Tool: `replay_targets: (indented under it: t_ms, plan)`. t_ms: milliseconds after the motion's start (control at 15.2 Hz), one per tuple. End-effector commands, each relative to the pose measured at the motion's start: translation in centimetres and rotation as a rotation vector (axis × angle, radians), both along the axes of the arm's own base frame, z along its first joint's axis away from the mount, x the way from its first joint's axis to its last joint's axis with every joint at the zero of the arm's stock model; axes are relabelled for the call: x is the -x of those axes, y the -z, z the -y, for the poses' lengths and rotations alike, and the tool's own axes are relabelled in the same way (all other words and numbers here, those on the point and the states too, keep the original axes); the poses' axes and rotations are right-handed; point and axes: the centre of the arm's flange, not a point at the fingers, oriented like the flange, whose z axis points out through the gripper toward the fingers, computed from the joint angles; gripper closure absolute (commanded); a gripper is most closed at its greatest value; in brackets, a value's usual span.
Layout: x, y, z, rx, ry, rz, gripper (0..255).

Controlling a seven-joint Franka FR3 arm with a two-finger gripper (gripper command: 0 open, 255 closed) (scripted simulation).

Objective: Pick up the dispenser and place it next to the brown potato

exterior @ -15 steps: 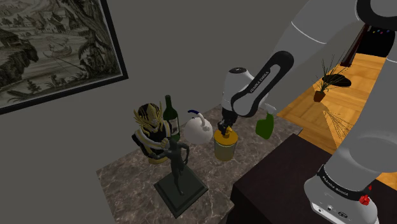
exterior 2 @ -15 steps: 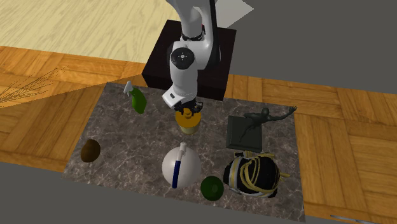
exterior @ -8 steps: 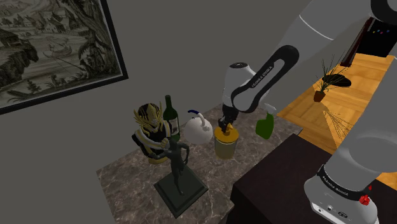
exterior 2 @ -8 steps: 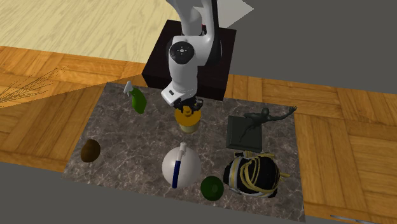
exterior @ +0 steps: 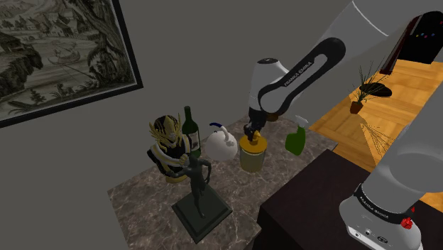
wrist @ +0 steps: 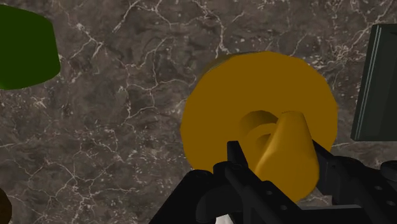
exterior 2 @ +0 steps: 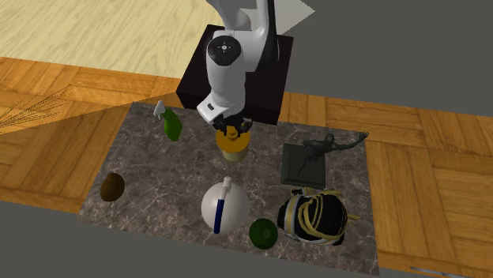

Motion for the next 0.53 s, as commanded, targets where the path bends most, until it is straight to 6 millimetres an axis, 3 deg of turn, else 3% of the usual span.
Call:
replay_targets:
  t_ms: [0, 462]
  plan:
    - [0.1, -1.2, 0.0, 0.0, 0.0, 0.0, 255]
    - [0.1, -4.9, 0.0, 0.0, 0.0, 0.0, 255]
